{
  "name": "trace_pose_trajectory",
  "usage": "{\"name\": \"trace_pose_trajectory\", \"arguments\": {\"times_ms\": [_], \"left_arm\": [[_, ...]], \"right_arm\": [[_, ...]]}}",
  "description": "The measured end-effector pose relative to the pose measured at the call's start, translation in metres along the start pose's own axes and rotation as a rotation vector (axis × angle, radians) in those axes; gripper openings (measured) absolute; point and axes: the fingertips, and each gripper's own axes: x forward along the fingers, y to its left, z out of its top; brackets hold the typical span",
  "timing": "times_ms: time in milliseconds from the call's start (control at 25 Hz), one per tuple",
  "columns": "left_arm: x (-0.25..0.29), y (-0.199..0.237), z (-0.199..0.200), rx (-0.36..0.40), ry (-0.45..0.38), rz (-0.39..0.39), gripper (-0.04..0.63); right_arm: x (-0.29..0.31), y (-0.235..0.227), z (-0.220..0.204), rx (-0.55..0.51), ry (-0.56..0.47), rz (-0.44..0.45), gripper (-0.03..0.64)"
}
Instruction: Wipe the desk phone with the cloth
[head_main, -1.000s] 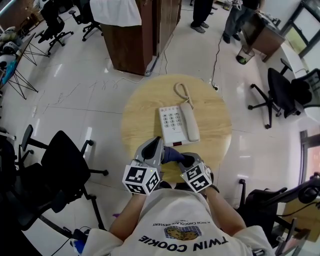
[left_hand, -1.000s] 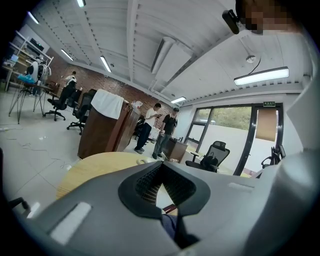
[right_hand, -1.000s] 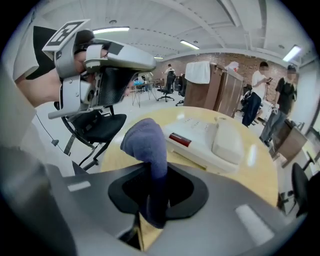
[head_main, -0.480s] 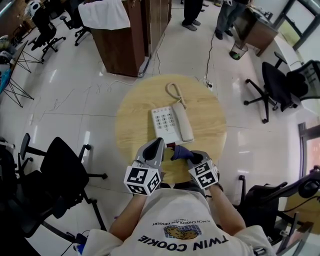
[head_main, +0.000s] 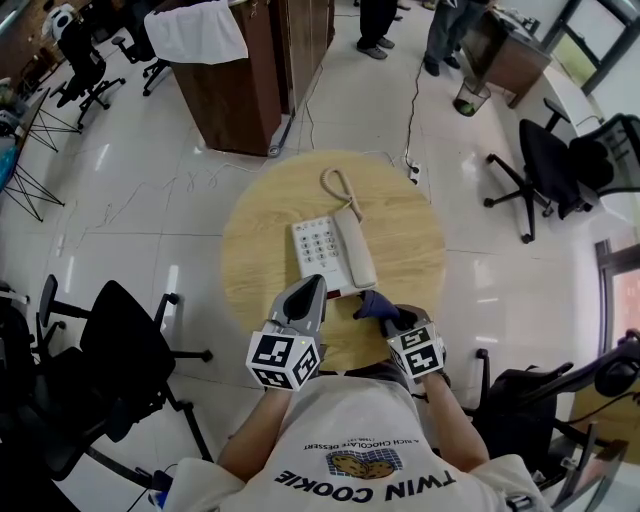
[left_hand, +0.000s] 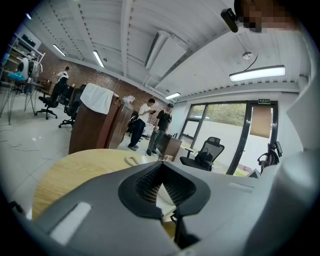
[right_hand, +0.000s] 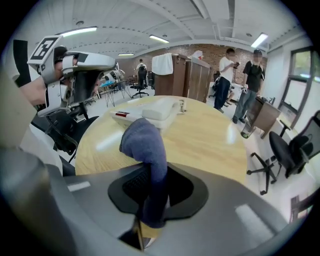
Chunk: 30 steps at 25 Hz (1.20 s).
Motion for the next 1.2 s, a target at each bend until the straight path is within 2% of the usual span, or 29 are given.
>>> {"name": "trace_pose_trajectory", "arguments": {"times_ms": [240,400,840,1200], "left_arm": [[0.012,-0.007,0.002,0.007,0.011,-0.005,-0.008],[0.019,-0.009,0.003,0.007,0.016,0.003,-0.008],[0.032,-0.011,0.0,0.006,0.03,0.044,-0.008],[0.042,-0.005,0.004,-0.008,0.029,0.088,-0.008]], "right_arm": [[-0.008,-0.034,-0.013,0.16,0.019,-0.049,0.064],[-0.007,-0.051,-0.006,0.225,0.005,-0.065,0.064],[0.027,-0.057,0.056,0.214,-0.079,0.024,0.064],[0.057,-0.075,0.107,0.16,-0.108,0.054,0.064]]}}
